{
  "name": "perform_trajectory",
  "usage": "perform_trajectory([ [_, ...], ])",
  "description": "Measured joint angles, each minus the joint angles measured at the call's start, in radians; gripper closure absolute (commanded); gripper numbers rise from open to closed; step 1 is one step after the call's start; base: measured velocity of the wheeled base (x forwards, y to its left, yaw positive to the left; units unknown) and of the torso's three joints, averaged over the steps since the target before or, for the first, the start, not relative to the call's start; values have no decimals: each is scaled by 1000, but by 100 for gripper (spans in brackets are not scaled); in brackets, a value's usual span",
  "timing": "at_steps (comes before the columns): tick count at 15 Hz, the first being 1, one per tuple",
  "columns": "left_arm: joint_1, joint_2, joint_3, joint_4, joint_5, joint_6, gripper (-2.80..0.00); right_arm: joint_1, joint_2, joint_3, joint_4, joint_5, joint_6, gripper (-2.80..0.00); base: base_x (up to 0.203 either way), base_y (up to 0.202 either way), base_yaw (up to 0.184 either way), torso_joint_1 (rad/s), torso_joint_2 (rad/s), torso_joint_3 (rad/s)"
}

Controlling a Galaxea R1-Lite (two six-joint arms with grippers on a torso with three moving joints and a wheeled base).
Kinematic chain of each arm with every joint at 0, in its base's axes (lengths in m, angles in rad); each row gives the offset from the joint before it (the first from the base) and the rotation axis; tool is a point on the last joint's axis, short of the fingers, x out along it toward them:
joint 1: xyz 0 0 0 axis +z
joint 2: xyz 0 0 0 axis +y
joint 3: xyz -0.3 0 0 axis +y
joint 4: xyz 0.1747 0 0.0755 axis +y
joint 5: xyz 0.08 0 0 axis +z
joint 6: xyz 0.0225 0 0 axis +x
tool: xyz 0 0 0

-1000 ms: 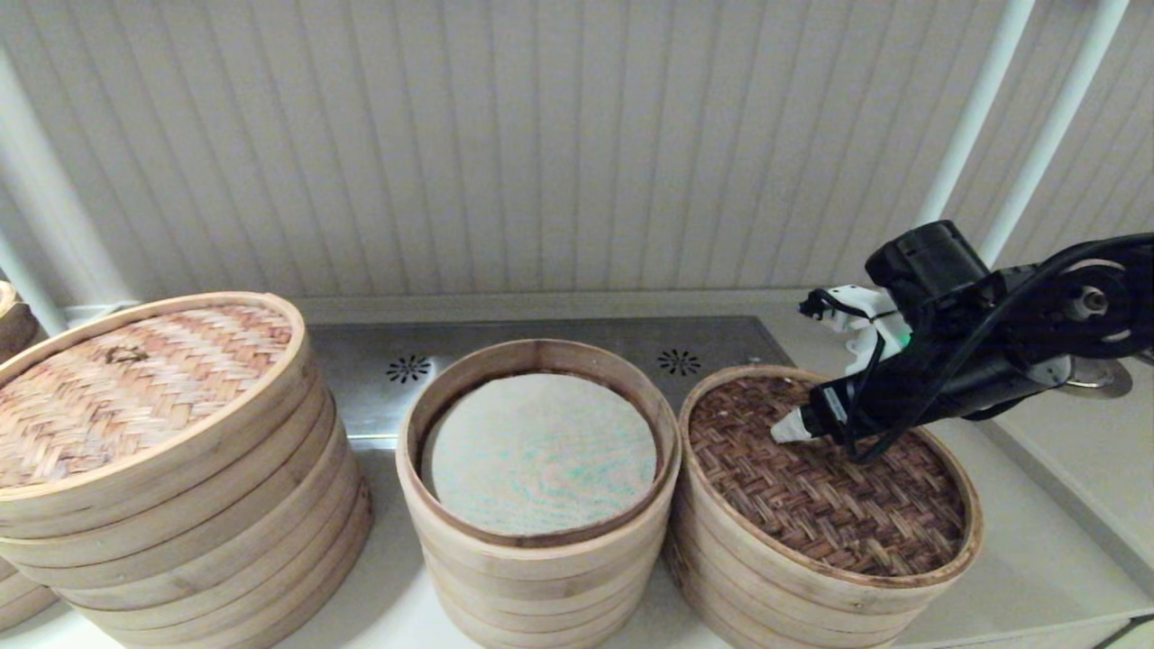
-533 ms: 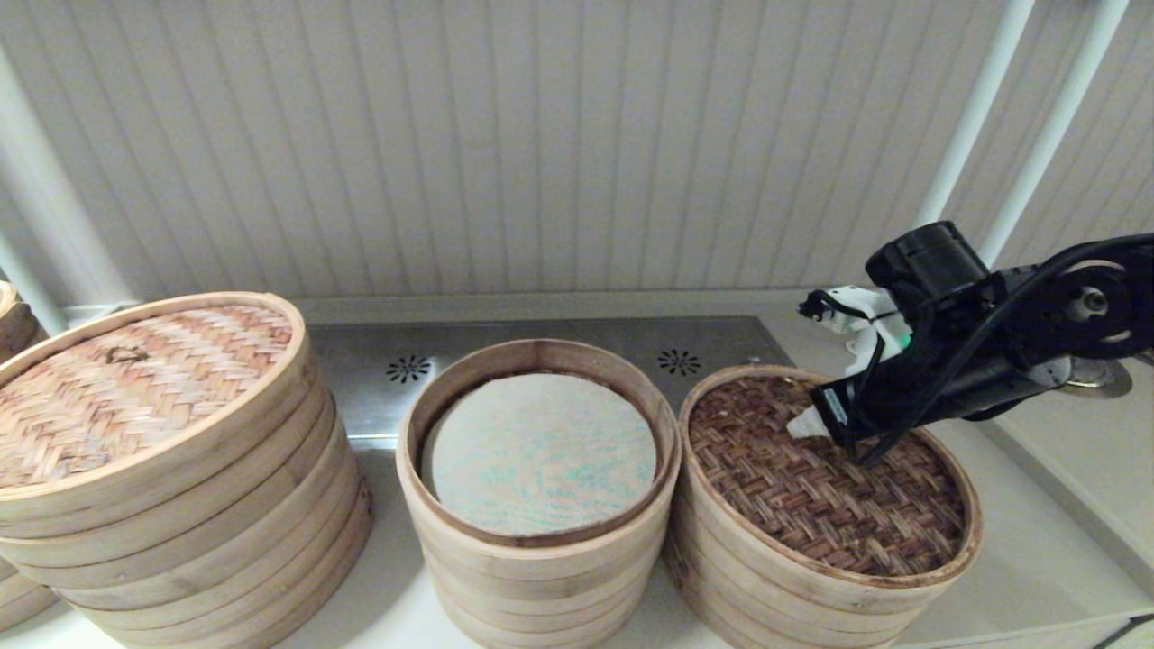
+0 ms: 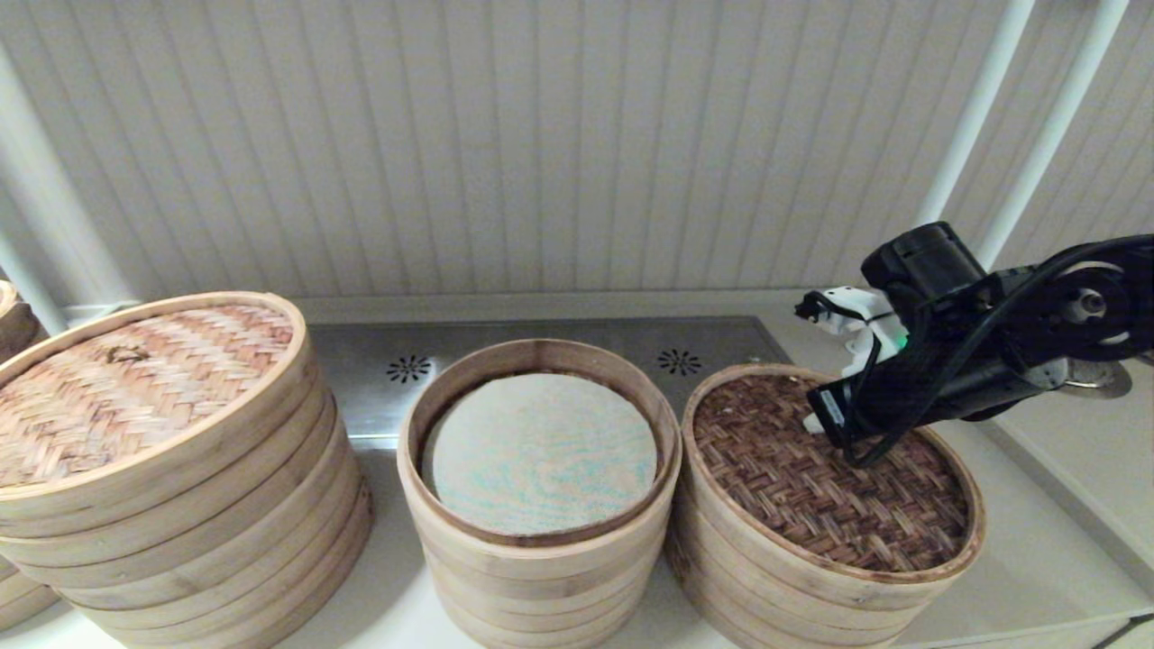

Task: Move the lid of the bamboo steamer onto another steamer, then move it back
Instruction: Pick up the steamer

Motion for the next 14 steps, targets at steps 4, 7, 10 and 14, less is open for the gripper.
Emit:
perform_trajectory([
  [4,0,0,0,0,1,1,0,0,-3,-1,1,2,0,0,0,0,0,0,0,0],
  [7,0,0,0,0,0,0,0,0,-17,-9,2,3,3,0,0,0,0,0,0,0],
  [10,0,0,0,0,0,1,0,1,-37,-11,2,3,5,0,0,0,0,0,0,0],
  [14,0,0,0,0,0,0,0,1,-58,-14,1,5,5,0,0,0,0,0,0,0],
])
